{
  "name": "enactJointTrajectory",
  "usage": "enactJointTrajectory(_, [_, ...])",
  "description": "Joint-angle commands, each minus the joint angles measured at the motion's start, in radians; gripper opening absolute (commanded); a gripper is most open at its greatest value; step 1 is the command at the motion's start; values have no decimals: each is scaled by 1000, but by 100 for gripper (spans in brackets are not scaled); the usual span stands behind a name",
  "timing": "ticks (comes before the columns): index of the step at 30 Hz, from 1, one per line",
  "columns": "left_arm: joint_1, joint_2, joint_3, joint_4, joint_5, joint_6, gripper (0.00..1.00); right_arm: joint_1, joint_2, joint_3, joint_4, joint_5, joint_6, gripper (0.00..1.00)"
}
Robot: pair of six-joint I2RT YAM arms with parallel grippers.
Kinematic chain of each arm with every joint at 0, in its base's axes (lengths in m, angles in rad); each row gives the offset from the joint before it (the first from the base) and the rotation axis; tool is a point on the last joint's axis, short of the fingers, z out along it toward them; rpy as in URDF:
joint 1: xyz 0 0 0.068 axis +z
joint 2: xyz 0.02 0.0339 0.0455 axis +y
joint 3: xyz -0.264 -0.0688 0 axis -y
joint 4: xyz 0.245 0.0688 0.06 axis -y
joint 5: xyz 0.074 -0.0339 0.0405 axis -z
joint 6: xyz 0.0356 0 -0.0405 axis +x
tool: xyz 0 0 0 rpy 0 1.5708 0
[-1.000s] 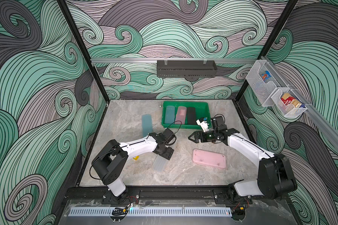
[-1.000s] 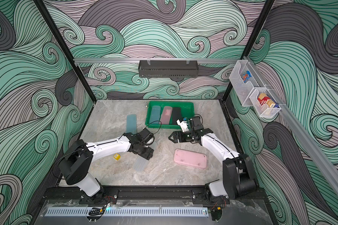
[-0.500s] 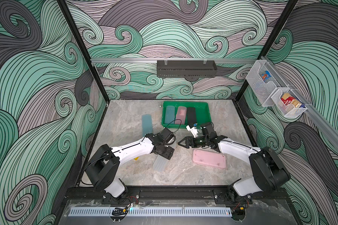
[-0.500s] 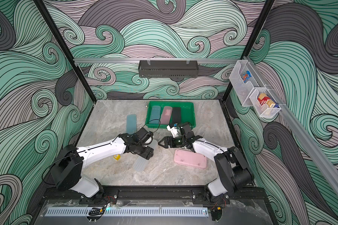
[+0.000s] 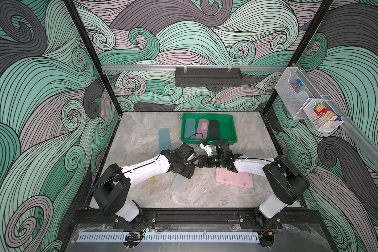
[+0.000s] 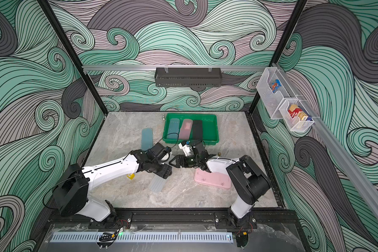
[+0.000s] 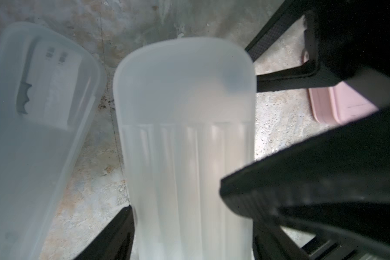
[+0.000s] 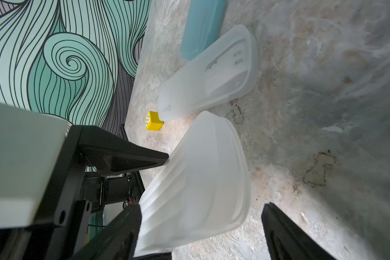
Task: Put the pencil case into the storage box
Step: Place the pencil case at the storage box.
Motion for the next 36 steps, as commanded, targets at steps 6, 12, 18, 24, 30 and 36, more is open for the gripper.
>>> enactJointTrajectory(6, [-8,-20,-27,48,25,-19,46,24,37,-4,96,-9,47,64])
enactJointTrajectory(12, [-9,-13,-49,76,26,-29,47,36,67,-21,200,-27,102,47])
enactJointTrajectory(18, [-9,-20,-56,86,22,-30,47,44,82,-20,229,-41,120,36])
enactJointTrajectory(24, [-9,-13,-62,101,28,-32,49,44,55,-9,150,-8,77,25])
enactJointTrajectory(30, [-9,-29,-85,121,30,-37,57,44,62,-6,146,4,75,19])
enactJointTrajectory(36, [-11,-74,-111,126,45,-33,68,43,88,-3,181,11,89,13])
